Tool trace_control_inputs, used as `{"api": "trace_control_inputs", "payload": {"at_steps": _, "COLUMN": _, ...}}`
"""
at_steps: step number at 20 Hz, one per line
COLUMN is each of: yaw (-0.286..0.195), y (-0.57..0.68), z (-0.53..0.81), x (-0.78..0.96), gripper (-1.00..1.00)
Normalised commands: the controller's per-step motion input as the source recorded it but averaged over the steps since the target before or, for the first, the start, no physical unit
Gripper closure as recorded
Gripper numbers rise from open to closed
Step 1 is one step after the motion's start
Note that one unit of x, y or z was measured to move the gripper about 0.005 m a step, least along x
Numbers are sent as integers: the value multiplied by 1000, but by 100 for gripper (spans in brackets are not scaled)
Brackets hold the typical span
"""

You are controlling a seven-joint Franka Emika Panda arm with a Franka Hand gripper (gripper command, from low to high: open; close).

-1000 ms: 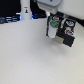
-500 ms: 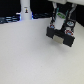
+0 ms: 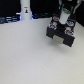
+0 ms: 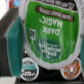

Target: Open the kcup holder, insert the kcup into the holder, and close the kcup holder

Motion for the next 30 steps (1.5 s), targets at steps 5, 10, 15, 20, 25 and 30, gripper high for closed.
{"api": "trace_control_inputs", "payload": {"at_steps": 5, "yaw": 117, "y": 187, "z": -190, "x": -556, "gripper": 100}}
{"api": "trace_control_inputs", "payload": {"at_steps": 10, "yaw": 126, "y": 47, "z": -336, "x": -324, "gripper": 100}}
{"api": "trace_control_inputs", "payload": {"at_steps": 15, "yaw": 118, "y": 37, "z": -321, "x": -157, "gripper": 100}}
{"api": "trace_control_inputs", "payload": {"at_steps": 20, "yaw": 116, "y": 222, "z": -161, "x": -148, "gripper": 100}}
{"api": "trace_control_inputs", "payload": {"at_steps": 25, "yaw": 128, "y": 153, "z": -145, "x": -194, "gripper": 100}}
{"api": "trace_control_inputs", "payload": {"at_steps": 30, "yaw": 99, "y": -24, "z": -343, "x": -153, "gripper": 100}}
